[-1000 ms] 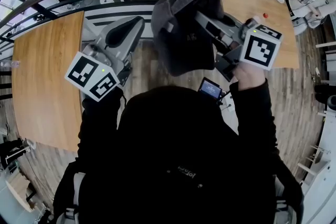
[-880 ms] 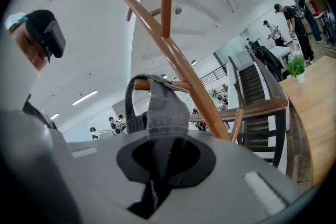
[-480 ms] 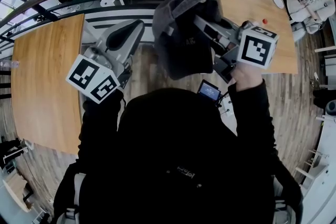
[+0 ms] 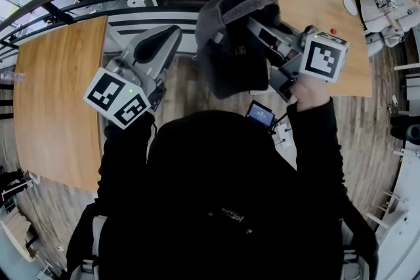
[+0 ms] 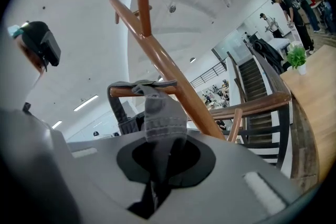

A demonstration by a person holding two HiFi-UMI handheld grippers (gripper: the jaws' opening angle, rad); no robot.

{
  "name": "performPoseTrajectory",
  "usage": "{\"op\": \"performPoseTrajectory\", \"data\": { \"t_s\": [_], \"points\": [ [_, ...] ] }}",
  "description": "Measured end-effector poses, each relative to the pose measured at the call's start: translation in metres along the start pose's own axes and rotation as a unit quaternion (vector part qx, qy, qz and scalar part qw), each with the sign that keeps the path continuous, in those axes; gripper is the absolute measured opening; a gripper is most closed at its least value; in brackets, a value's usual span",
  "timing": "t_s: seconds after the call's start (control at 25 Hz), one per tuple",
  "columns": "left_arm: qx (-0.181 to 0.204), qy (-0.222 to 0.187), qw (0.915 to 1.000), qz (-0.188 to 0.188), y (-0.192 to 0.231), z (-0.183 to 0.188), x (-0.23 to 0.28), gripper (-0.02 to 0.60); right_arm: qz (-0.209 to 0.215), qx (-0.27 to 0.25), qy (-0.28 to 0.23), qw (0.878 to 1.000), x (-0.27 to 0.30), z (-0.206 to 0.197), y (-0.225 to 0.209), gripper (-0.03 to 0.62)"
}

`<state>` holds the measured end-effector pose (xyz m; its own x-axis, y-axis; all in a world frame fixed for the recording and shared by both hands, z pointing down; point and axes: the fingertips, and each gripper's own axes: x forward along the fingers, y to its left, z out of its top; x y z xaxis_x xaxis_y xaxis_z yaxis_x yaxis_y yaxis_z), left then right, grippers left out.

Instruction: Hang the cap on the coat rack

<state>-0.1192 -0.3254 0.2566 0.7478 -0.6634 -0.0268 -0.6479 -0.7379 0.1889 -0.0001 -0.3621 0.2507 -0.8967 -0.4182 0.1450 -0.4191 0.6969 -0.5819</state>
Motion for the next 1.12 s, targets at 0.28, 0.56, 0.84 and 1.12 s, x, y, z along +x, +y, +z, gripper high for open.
{"op": "performPoseTrajectory", "data": {
  "t_s": [0.28, 0.56, 0.84, 1.12],
  "points": [
    [0.043, -0.02, 0.995, -0.088, -0.054, 0.018, -0.002, 0.002, 0.009, 0.015, 0.003, 1.0, 0.0, -0.004, -0.001, 0.025],
    [0.19, 0.012, 0.9727, -0.132, -0.127, 0.046, 0.031, 0.002, 0.008, 0.014, 0.0, 1.0, 0.0, -0.003, 0.0, 0.025],
    [0.263, 0.106, 0.9543, -0.093, -0.135, 0.024, 0.066, 0.003, 0.012, 0.017, -0.001, 1.0, 0.001, -0.004, 0.001, 0.026],
    [0.284, 0.023, 0.9583, -0.026, -0.105, 0.074, 0.066, 0.0, 0.0, 0.021, -0.01, 1.0, -0.001, -0.001, -0.002, 0.026]
  ]
}}
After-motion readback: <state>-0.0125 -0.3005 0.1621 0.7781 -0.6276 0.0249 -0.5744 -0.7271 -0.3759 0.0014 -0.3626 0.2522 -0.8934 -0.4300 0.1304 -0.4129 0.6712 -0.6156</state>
